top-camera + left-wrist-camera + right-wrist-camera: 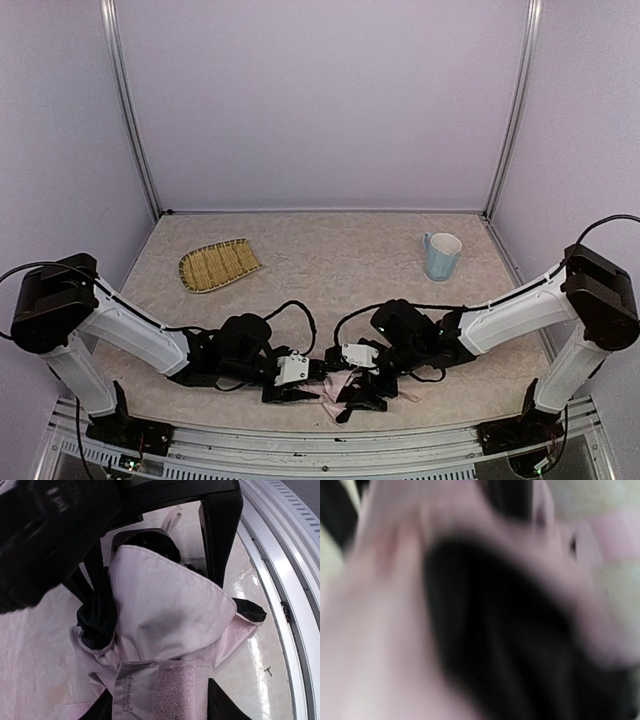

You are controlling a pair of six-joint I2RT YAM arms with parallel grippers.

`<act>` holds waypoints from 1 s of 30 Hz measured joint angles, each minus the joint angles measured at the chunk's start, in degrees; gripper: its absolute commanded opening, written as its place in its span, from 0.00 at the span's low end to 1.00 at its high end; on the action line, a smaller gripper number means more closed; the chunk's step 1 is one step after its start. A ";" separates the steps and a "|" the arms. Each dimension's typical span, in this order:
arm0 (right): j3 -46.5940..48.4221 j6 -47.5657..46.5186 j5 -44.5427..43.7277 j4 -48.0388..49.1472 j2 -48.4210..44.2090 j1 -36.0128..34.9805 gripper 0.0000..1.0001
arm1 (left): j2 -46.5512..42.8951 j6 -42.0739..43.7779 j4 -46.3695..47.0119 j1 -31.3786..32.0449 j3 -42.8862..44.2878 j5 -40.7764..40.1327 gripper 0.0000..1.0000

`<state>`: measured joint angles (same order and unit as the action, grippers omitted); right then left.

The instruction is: Put away the umbrella

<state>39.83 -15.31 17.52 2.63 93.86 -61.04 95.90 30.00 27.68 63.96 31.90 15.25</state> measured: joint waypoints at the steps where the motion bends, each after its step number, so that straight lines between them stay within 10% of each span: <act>1: 0.02 0.00 -0.11 -0.07 0.28 -0.04 0.97 | -1.05 -0.02 0.17 -0.59 -1.03 0.24 0.50; 11: 7.69 -1.60 -0.57 0.00 8.26 -0.31 0.88 | -3.48 -0.42 0.61 -2.21 -3.80 0.63 0.53; 20: 8.81 -2.80 3.32 0.42 9.40 -0.42 0.03 | -3.21 -1.05 3.34 -2.27 -4.09 -0.79 0.78; 24: 9.42 -1.18 1.46 1.27 8.74 -0.04 0.00 | -7.32 -1.29 6.25 -0.66 -7.69 -4.98 0.98; 30: 9.42 -1.73 0.48 0.66 8.13 0.42 0.00 | -16.28 -1.22 6.82 0.85 -11.98 -15.61 0.99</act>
<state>49.25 -17.04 18.00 3.29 102.00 -60.62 79.61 28.77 34.50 64.82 19.92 -0.36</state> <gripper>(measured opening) 0.178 0.987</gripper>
